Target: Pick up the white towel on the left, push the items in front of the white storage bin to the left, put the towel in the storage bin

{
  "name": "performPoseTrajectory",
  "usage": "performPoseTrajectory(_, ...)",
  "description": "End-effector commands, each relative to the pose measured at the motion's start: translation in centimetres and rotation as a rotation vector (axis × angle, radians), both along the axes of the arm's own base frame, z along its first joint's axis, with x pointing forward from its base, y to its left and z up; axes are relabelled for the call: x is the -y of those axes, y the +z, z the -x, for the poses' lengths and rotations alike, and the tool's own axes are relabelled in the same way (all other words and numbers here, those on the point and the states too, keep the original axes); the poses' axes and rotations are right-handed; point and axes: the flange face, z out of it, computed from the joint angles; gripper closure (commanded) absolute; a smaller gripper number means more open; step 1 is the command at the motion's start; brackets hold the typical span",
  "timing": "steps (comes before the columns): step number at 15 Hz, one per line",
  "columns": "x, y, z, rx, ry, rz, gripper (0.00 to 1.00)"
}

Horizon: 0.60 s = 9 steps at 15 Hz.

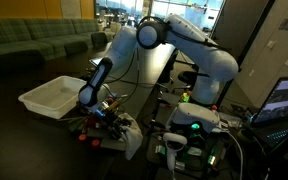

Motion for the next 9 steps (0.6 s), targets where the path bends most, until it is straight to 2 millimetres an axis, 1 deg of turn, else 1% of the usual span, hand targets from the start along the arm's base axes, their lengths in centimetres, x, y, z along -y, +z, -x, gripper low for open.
performPoseTrajectory(1, -7.0, 0.1, -1.4, -0.024, -0.050, -0.079, 0.97)
performPoseTrajectory(3, -10.7, 0.2, -1.7, -0.010, -0.068, -0.113, 0.97)
performPoseTrajectory(4, -12.6, 0.6, -2.2, 0.008, -0.077, -0.118, 0.97)
performPoseTrajectory(5, -14.4, 0.4, -2.4, 0.030, -0.078, -0.125, 0.97)
performPoseTrajectory(6, -16.0, 0.8, -2.8, 0.046, -0.080, -0.129, 0.97)
performPoseTrajectory(7, -17.5, 0.5, -2.9, 0.067, -0.079, -0.126, 0.97)
performPoseTrajectory(8, -18.8, 0.8, -3.2, 0.080, -0.073, -0.136, 0.97)
performPoseTrajectory(9, -19.9, 0.5, -3.5, 0.095, -0.070, -0.141, 0.97)
